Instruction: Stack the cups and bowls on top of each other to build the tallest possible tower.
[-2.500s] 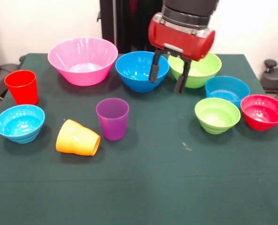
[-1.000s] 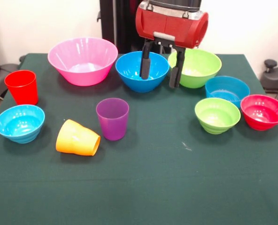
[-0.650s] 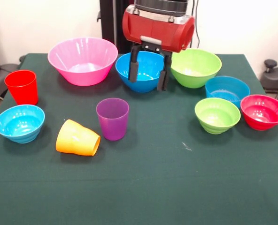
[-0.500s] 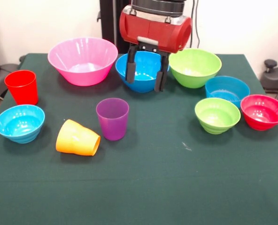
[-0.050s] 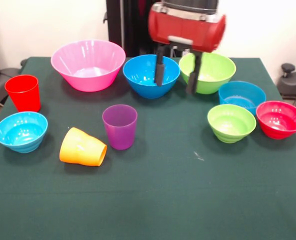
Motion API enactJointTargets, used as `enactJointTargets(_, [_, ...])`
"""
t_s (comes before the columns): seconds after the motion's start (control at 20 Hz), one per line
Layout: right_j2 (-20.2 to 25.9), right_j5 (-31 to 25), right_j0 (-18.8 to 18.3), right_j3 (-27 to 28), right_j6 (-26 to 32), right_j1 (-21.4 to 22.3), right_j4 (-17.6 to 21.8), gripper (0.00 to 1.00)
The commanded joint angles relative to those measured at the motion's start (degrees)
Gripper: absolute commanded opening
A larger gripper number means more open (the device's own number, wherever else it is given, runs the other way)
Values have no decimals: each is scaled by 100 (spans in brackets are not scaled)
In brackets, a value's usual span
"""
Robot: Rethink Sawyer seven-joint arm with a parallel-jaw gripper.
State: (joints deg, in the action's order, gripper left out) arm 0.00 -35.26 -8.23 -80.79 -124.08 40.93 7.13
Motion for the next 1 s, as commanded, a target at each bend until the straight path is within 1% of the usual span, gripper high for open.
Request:
enactJointTargets(0.05, [281, -757, 385, -225, 235, -230, 388, 100])
enactJointTargets(0.5, [62, -804, 849, -77, -273, -383, 292, 100])
enactJointTargets(0.8, [-25, -622, 936, -86, -300, -540, 302, 100])
enactJointTargets(1.0, [-74, -334, 911, -193, -268, -634, 368, 100])
